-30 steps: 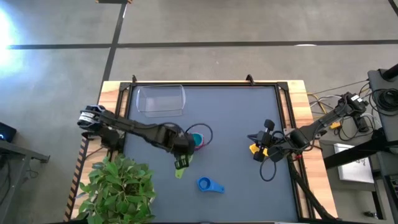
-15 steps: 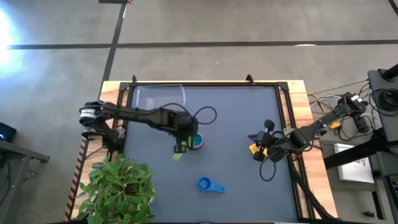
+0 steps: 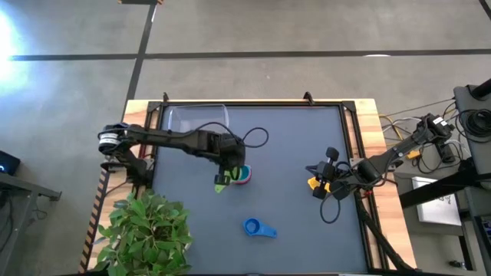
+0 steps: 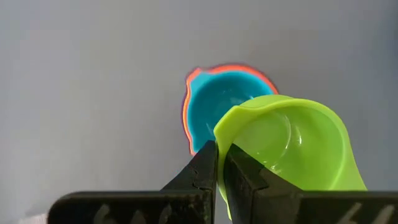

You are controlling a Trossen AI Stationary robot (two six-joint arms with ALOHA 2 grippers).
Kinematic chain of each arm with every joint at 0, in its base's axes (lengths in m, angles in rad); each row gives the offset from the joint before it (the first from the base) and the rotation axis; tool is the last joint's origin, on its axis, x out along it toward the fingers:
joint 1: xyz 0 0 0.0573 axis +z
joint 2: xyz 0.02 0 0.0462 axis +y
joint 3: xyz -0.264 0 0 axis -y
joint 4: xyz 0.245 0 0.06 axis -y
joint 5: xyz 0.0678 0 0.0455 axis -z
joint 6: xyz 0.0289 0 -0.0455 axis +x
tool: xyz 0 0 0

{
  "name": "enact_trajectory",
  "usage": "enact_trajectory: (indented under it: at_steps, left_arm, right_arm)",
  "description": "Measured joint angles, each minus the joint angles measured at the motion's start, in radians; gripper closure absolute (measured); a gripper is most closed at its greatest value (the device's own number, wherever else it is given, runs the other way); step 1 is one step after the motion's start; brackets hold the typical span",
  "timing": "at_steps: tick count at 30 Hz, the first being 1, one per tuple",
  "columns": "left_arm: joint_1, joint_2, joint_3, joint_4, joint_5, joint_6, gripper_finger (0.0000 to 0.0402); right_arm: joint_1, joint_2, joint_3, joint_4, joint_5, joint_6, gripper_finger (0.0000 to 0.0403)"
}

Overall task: Nest measuring cups in basket
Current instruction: Stack the green measuring cup on top of the light blue measuring cup

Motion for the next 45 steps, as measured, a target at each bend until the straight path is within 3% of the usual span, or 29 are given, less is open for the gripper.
enact_trajectory:
  at_steps: [13,32,45]
  left_arm:
    - [0.006,0.010,-0.004,0.110,0.017,0.029,0.0402]
    - [0.024,0.036,-0.007,0.088,0.030,0.069,0.0402]
    - [0.025,0.119,-0.008,0.080,0.024,0.135,0.0401]
  right_arm:
    - [0.000,0.000,-0.011,0.021,-0.003,0.002,0.0394]
    - [0.000,0.000,-0.013,0.026,-0.003,0.002,0.0394]
    - [0.000,0.000,-0.013,0.027,-0.004,0.002,0.0394]
